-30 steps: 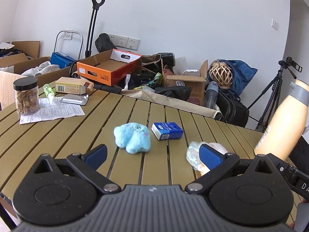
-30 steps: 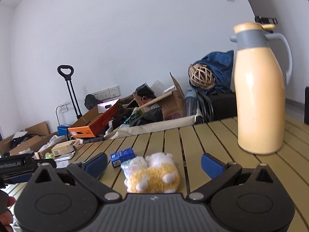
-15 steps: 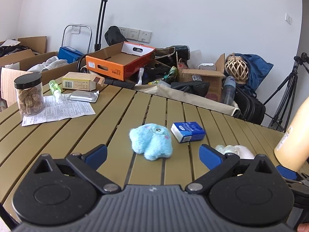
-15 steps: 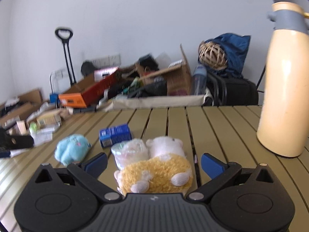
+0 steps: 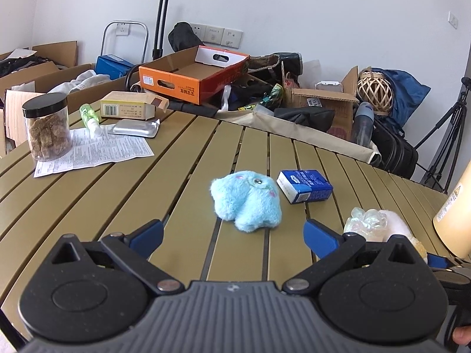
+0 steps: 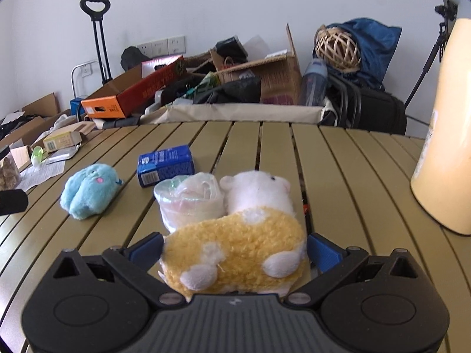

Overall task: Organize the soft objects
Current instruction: 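Close the right tool on the yellow-white plush, then lift the yellow-white plush with the right tool while the left tool closes on the light-blue plush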

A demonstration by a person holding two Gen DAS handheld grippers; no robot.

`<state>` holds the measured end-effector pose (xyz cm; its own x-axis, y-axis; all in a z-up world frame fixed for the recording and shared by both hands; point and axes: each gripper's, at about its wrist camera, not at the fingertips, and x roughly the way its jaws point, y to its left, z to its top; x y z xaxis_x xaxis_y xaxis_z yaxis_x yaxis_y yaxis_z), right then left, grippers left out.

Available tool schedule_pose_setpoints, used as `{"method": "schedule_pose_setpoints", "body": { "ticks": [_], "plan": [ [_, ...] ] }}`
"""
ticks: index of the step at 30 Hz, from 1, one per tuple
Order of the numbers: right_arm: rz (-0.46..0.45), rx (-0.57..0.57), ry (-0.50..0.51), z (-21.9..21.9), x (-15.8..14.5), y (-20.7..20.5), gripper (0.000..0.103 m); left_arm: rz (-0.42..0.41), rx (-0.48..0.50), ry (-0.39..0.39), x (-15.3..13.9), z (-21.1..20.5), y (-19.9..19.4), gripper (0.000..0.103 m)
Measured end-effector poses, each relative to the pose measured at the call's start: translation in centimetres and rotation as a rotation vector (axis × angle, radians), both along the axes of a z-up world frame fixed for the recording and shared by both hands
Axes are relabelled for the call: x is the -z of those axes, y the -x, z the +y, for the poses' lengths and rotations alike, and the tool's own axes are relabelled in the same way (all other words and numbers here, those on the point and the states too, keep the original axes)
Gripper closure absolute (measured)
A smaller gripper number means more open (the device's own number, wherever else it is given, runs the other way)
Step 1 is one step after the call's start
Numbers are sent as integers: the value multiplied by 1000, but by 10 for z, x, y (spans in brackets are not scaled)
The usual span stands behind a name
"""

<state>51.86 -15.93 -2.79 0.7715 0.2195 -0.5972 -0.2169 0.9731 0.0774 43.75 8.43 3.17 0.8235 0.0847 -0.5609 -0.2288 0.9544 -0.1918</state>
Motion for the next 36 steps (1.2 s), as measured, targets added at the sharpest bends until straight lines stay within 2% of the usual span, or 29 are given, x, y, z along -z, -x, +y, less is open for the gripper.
{"method": "schedule_pose_setpoints", "body": {
  "ticks": [20,29,36],
  "plan": [
    [10,26,15,9,10,-5,0,13,3,-4,4,0,2,0],
    [-37,115,-77,-16,5,5,5,24,8,-20,9,-3,1,0],
    [-120,187,-157,-44,-9,17,5,24,29,-37,13,-11,1,0]
  ]
}}
